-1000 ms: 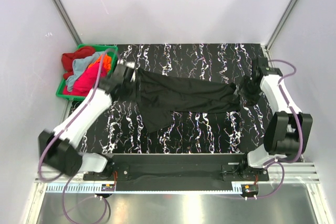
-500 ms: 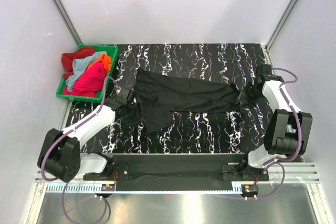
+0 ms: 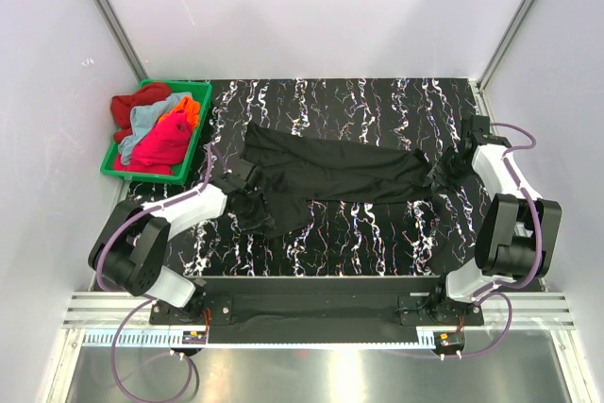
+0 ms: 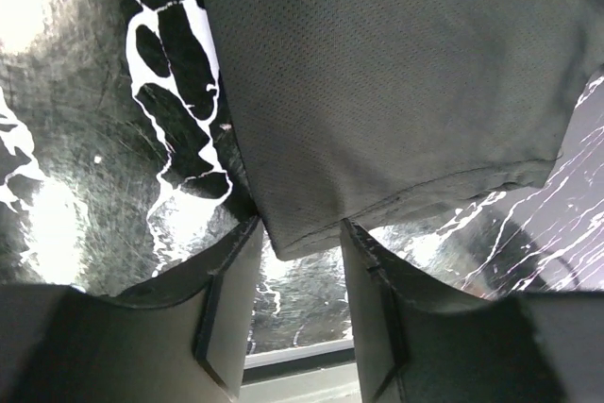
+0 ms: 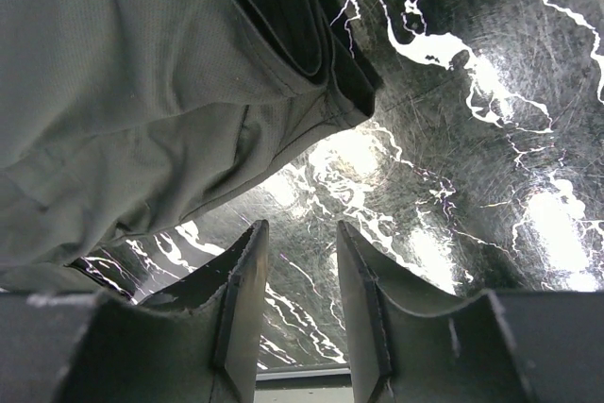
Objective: Fold and stack the t-shirts
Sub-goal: Flatten the tshirt out
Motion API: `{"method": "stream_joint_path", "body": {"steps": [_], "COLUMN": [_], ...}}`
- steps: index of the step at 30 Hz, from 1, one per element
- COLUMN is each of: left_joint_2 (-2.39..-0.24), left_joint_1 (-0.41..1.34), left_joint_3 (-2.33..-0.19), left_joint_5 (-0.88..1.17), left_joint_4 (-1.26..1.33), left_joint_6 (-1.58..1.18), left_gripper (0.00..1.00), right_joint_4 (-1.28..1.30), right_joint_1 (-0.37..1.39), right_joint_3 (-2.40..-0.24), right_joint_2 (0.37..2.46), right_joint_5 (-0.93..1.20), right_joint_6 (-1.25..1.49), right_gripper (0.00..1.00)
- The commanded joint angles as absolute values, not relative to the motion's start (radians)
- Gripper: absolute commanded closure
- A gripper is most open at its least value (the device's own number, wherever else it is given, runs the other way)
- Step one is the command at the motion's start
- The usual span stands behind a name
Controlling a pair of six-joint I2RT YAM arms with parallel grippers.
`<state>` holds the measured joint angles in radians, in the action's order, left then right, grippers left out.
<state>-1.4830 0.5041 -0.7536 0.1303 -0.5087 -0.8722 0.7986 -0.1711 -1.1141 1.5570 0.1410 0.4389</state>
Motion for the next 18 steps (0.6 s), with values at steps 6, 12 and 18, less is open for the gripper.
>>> {"method": "stream_joint_path", "body": {"steps": [6, 12, 18], "left_joint_2": [-1.563, -1.551, -1.471], "left_joint_1": [0.522, 0.523, 0.543], "left_joint_3": [-0.813, -0.841, -0.876], "left_joint_5": [0.055, 0.012, 0.011], "left_joint_4": [-0.540, -0.532, -0.535], "left_joint_6": [-0.917, -0.835, -0.764], "left_gripper": [0.68, 1.00, 1.00], "right_joint_4": [0.769, 0.739, 0.670], "right_joint_1": [-0.196, -0.206, -0.221], "right_joint_3": [-1.121, -1.117, -1.074], "right_joint_2": [1.589, 1.629, 1.649], "right_joint_5": [0.086, 0.092, 0.138], "right_joint_6": [0.486, 0.509, 0.518], "right_gripper": [0.58, 0.61, 0.58]}}
